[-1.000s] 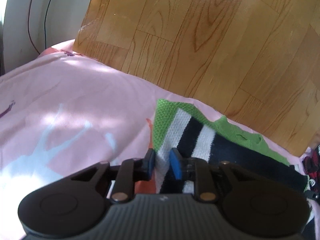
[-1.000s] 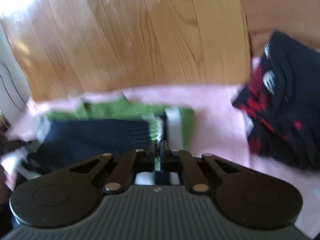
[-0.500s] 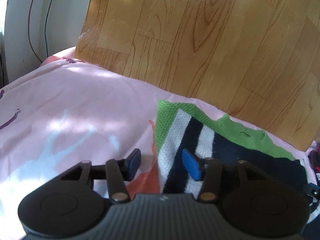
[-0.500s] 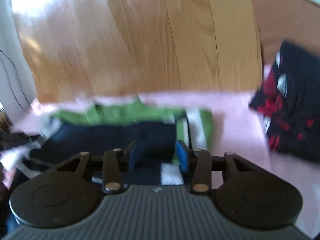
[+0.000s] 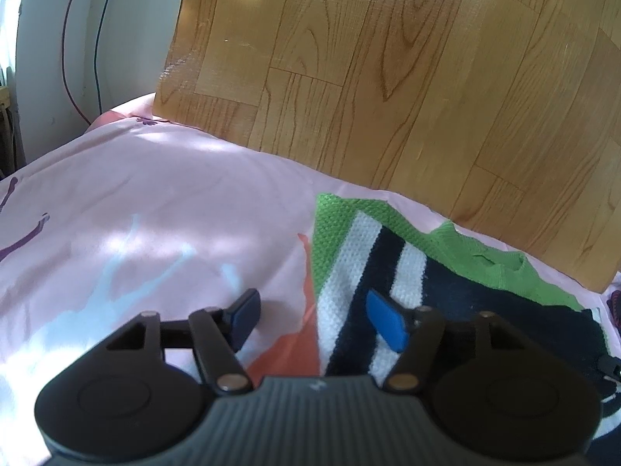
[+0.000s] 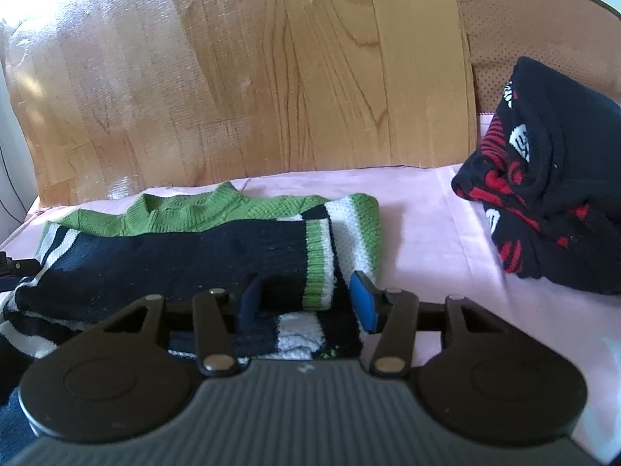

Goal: Fold small clothes

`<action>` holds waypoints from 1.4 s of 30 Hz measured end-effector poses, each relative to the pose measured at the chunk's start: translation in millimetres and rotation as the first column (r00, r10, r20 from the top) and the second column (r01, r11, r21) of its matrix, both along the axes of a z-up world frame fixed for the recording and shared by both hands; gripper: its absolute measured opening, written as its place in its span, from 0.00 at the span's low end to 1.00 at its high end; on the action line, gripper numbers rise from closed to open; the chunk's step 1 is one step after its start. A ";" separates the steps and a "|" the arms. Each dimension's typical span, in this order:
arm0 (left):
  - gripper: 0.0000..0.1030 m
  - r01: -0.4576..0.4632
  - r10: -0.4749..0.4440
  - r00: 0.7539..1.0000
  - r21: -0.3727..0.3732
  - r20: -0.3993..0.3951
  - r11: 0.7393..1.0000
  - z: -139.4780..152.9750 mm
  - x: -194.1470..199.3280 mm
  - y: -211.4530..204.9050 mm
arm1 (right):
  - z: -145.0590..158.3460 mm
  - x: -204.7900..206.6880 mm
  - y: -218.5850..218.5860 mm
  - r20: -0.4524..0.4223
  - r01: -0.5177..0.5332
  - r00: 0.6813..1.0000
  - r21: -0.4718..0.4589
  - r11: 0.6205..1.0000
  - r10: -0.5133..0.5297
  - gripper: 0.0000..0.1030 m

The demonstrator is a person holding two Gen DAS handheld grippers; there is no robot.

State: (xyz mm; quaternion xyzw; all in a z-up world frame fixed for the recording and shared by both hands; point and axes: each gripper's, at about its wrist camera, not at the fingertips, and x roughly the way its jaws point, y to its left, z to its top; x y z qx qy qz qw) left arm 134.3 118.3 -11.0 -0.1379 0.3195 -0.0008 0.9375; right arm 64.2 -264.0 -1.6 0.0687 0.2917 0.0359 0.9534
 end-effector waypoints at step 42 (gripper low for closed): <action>0.87 0.048 -0.047 0.999 0.031 -0.012 0.998 -1.0 -0.1 -5.6 | -1.4 0.2 -18.3 -0.027 0.130 0.991 0.082 0.988 -0.128 0.77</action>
